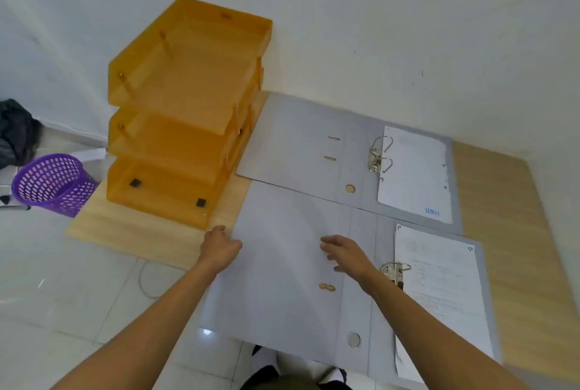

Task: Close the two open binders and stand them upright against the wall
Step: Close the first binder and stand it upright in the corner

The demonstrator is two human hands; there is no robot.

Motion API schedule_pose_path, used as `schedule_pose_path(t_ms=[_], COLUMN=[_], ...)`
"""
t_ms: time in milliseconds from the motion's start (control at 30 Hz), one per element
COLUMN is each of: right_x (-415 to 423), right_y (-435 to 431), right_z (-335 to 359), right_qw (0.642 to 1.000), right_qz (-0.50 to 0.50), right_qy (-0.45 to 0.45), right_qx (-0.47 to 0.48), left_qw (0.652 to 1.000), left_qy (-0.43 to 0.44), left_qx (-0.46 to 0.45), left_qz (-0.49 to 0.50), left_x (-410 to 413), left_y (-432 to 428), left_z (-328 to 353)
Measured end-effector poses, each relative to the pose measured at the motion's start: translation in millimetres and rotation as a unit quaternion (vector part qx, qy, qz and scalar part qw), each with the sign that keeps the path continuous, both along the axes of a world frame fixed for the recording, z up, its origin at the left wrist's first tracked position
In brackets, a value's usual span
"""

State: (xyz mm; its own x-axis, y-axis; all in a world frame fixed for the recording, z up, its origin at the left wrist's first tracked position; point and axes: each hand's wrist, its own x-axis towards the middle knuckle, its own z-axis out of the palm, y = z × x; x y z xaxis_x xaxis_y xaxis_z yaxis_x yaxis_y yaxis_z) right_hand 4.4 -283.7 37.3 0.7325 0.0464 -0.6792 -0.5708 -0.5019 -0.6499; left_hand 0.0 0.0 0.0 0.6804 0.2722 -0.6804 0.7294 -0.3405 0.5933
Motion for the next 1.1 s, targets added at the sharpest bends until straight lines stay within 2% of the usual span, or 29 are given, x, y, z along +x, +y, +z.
schedule_pose_path(t_ms=[267,433,567,667,767,900,967,1100], right_x=[-7,-10,-12,-14,-17,-36,-47,-66], right_y=[11,16,17,14,9,-7,-22,-59], right_z=[-18,-16,-5,6,19,55,73,102], right_qw=[0.999,0.999,0.998,0.995,0.990,0.978,0.971,0.963], right_qz=[0.029,0.032,0.041,0.062,0.079,0.103,0.113,0.089], right_qy=[-0.007,-0.019,-0.040,-0.077,-0.118,-0.176,-0.204,-0.244], right_qx=[-0.028,-0.019,-0.004,-0.011,0.009,0.041,0.052,0.074], left_qw=[0.999,0.996,0.985,0.984,0.980,0.956,0.941,0.942], left_qy=[-0.019,-0.037,-0.024,-0.024,-0.043,-0.058,-0.072,-0.108], left_qx=[0.017,-0.040,-0.171,-0.164,-0.173,-0.289,-0.330,-0.314], left_qz=[0.028,0.064,0.012,-0.059,-0.088,0.004,-0.005,-0.046], left_x=[-6,-2,-5,-7,-14,-30,-32,-42], left_y=[-3,-1,2,-5,-32,-91,-123,-190], left_z=[-11,4,37,71,104,136,145,152])
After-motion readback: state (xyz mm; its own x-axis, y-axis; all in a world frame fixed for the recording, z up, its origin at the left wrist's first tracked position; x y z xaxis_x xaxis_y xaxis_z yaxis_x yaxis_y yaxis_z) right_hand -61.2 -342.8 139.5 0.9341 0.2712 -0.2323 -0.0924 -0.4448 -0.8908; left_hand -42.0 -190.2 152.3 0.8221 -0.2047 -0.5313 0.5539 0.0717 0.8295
